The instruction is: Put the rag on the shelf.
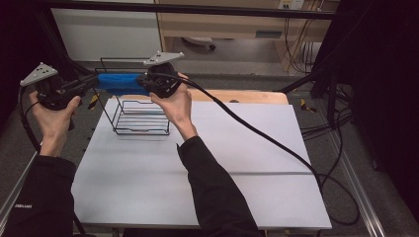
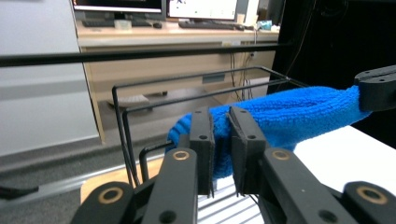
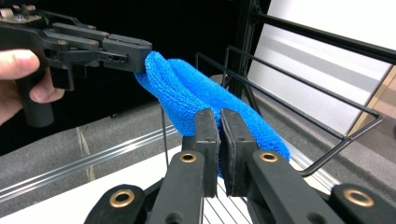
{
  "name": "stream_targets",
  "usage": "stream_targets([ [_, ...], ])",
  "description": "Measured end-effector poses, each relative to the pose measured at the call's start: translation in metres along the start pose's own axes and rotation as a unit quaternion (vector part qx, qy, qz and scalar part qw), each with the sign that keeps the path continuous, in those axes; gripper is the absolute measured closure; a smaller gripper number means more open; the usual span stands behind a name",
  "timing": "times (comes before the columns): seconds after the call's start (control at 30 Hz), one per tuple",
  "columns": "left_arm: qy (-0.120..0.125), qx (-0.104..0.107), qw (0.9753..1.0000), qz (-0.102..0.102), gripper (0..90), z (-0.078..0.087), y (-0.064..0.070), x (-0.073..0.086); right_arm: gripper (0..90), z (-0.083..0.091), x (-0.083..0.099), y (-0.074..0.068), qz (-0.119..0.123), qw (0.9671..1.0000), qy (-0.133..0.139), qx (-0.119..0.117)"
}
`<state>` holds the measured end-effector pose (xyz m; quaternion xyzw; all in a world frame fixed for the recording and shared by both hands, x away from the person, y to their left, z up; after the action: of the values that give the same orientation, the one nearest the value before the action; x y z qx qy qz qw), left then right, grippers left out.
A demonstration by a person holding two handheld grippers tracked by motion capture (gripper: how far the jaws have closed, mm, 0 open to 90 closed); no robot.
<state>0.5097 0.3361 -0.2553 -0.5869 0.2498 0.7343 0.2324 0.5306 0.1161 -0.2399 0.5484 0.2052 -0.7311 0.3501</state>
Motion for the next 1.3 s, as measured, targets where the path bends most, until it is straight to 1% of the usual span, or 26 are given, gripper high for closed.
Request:
stream_targets([
  [0.03,-0.001,0.001,1.0,0.001,78.3,0.002,0.0,-0.001,86.5,0.0,0.001,0.0,0.002,1.0,-0.002,0.0],
  [0.17,0.008,0.004,0.9999,0.007,75.1,0.01,0.0,-0.011,86.5,-0.002,0.003,-0.002,0.006,1.0,-0.007,-0.002],
  [0.27,0.013,0.002,0.9999,0.005,74.3,0.014,0.0,-0.019,86.4,-0.004,0.006,-0.003,0.01,0.9999,-0.011,-0.004],
  [0.37,0.004,0.005,1.0,0.001,75.8,0.013,0.002,-0.021,86.2,-0.005,0.008,-0.003,0.016,0.9997,-0.018,-0.004],
  [0.4,-0.003,0.008,1.0,0.001,77.8,0.011,0.003,-0.019,86.2,-0.006,0.009,-0.003,0.018,0.9996,-0.019,-0.005],
  [0.47,-0.025,0.015,0.9996,0.002,82.6,0.007,0.004,-0.013,86.1,-0.006,0.009,-0.004,0.02,0.9996,-0.02,-0.006],
  [0.57,-0.062,0.016,0.9979,0.001,88.0,0.001,0.004,-0.002,85.8,-0.006,0.01,-0.004,0.023,0.9995,-0.021,-0.007],
  [0.63,-0.075,0.02,0.997,0.005,89.8,-0.002,0.003,0.004,85.6,-0.006,0.01,-0.004,0.025,0.9994,-0.023,-0.007],
  [0.7,-0.085,0.022,0.9961,0.004,89.9,-0.003,0.003,0.009,85.2,-0.006,0.012,-0.005,0.029,0.9992,-0.026,-0.007],
  [0.83,-0.094,0.021,0.9953,0.001,90.0,-0.006,0.002,0.015,84.2,-0.007,0.014,-0.006,0.032,0.999,-0.031,-0.008],
  [0.97,-0.099,0.018,0.9949,0.0,90.0,-0.008,0.0,0.02,79.8,-0.006,0.014,-0.007,0.029,0.999,-0.032,-0.012],
  [1.03,-0.101,0.015,0.9948,-0.002,90.0,-0.009,-0.001,0.022,77.7,-0.004,0.012,-0.008,0.024,0.9992,-0.028,-0.016],
  [1.07,-0.101,0.014,0.9948,-0.002,90.0,-0.009,-0.001,0.022,75.1,-0.003,0.01,-0.008,0.019,0.9994,-0.023,-0.017],
  [1.13,-0.104,0.013,0.9945,-0.001,90.0,-0.01,-0.002,0.024,74.5,-0.002,0.008,-0.008,0.01,0.9996,-0.018,-0.018],
  [1.17,-0.105,0.011,0.9944,-0.001,90.0,-0.011,-0.002,0.025,75.4,-0.002,0.008,-0.008,0.005,0.9997,-0.018,-0.017],
  [1.23,-0.108,0.011,0.9941,0.0,90.0,-0.012,-0.002,0.027,80.8,-0.005,0.012,-0.008,0.0,0.9993,-0.033,-0.017],
  [1.3,-0.108,0.011,0.9941,-0.002,90.0,-0.014,-0.002,0.029,85.6,-0.009,0.018,-0.008,0.005,0.9989,-0.046,-0.013],
])
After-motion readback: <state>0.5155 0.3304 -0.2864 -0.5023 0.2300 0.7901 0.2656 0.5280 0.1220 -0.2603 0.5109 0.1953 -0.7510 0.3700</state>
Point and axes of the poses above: each handheld gripper's, and its own axes: z roughly backward along the jaws, x roughly out of its underside, y roughly to its right, the point moved 6 cm from there along -z, roughly forward along the jaws, and after that the axes turned 10 degrees about x, right-handed, at the moved point
